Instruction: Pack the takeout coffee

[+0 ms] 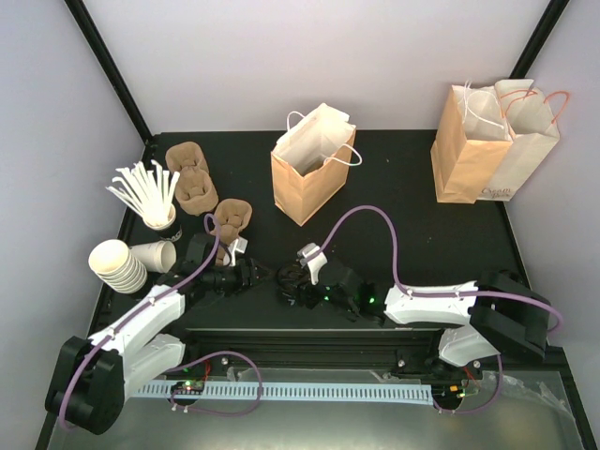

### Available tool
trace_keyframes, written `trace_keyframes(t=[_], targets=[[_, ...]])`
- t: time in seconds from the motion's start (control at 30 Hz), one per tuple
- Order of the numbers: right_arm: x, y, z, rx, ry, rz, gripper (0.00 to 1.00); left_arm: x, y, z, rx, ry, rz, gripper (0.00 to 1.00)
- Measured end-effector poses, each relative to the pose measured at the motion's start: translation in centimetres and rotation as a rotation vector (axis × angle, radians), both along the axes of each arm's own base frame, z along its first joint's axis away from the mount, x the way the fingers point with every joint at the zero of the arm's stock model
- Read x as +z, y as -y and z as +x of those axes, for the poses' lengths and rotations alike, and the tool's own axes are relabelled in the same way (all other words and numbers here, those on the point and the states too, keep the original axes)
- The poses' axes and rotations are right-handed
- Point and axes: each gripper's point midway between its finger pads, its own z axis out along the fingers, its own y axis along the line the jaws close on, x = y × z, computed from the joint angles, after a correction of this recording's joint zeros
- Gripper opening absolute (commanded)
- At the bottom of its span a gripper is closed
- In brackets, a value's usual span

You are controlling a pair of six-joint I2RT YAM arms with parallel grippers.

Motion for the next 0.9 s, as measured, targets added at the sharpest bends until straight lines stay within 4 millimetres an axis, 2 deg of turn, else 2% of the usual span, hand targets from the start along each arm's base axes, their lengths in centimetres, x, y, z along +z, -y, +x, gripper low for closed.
trace_keyframes(t=[0.23,0.47,0.67,0.9], targets=[[0.0,-0.6,0.0,0.012,-0.002,-0.018,0.64,0.2,-0.3,0.0,-0.002,0.010,0.013,0.63],[0.1,-2.8,-2.2,0.068,0.006,-0.045,0.63,1.6,-0.9,0.4,0.018,0.064,0.014,0.77],[0.1,-4.2,-3.8,0.079,0.036,-0.084,0.63,2.8,-1.2,0.2,0.014,0.127,0.011,0.75],[0.0,-5.2,-4.6,0.051,0.108,-0.161,0.63,1.7,-1.4,-1.2,-0.031,0.065,0.048,0.74]])
